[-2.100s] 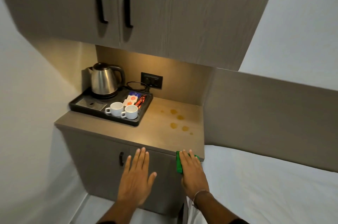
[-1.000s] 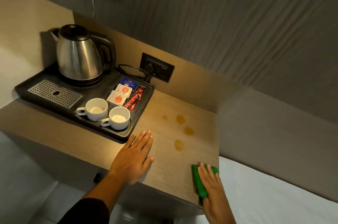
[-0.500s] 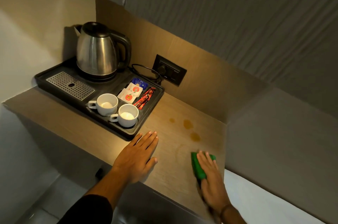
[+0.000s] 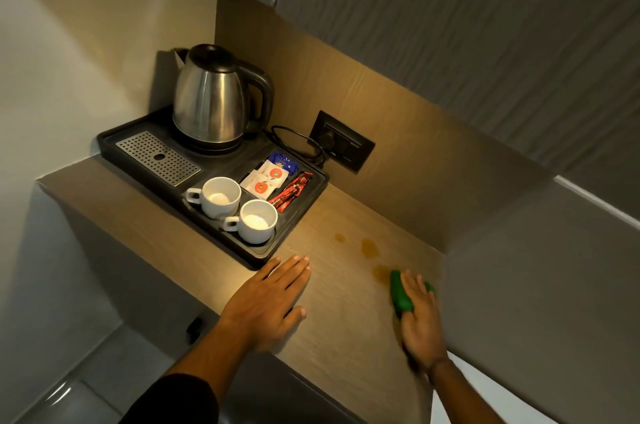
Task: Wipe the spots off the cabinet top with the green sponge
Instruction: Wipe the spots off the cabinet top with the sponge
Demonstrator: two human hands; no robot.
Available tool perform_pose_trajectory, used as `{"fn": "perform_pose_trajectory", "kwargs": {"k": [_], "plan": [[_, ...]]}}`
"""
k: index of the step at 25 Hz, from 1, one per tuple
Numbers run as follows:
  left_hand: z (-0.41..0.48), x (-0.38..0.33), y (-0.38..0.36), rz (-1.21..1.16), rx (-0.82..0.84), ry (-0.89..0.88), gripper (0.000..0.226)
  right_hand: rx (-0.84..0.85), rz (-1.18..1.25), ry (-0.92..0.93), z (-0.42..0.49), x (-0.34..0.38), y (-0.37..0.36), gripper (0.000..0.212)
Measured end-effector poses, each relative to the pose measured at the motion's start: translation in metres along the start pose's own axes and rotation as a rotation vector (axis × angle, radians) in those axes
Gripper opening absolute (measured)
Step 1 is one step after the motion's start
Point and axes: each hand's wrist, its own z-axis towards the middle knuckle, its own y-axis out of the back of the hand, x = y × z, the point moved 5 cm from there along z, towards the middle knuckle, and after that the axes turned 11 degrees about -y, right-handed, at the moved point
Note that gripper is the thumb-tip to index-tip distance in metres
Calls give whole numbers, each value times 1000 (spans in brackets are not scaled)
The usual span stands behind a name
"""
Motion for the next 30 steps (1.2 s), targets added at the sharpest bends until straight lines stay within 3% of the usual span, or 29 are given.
{"fn": "perform_pose_trajectory", "kwargs": {"k": [3,6,8,11,14,16,19,22,25,28,30], "plan": [[0,0,1,-9,-6,6,71,28,9,-85,49,55,-15,74],[0,0,-1,-15,1,17,71,145,-12,161,12,51,-35,83],[0,1,-1,-18,6,23,71,149,-22,210,-12,14,-25,87],[1,-1,-1,-14,11,20,71,82,-1,76,35,12,-3,78],[1,0,1,-14,31,19,71,40,27,-94,87,69,-15,73],[2,-1,2,-18,45,21,71,118,43,47,77,94,-37,78],[1,-1,3,-35,57,27,71,227,-2,280,30,59,-50,83],[2,-1,4,-33,42,23,71,142,8,181,61,39,-29,82],[2,-1,3,-30,54,24,71,94,8,5,112,96,-37,73],[3,-1,3,-24,58,19,71,221,8,208,81,137,-64,75],[2,0,2,-21,47,22,71,301,-15,383,26,104,-71,76]]}}
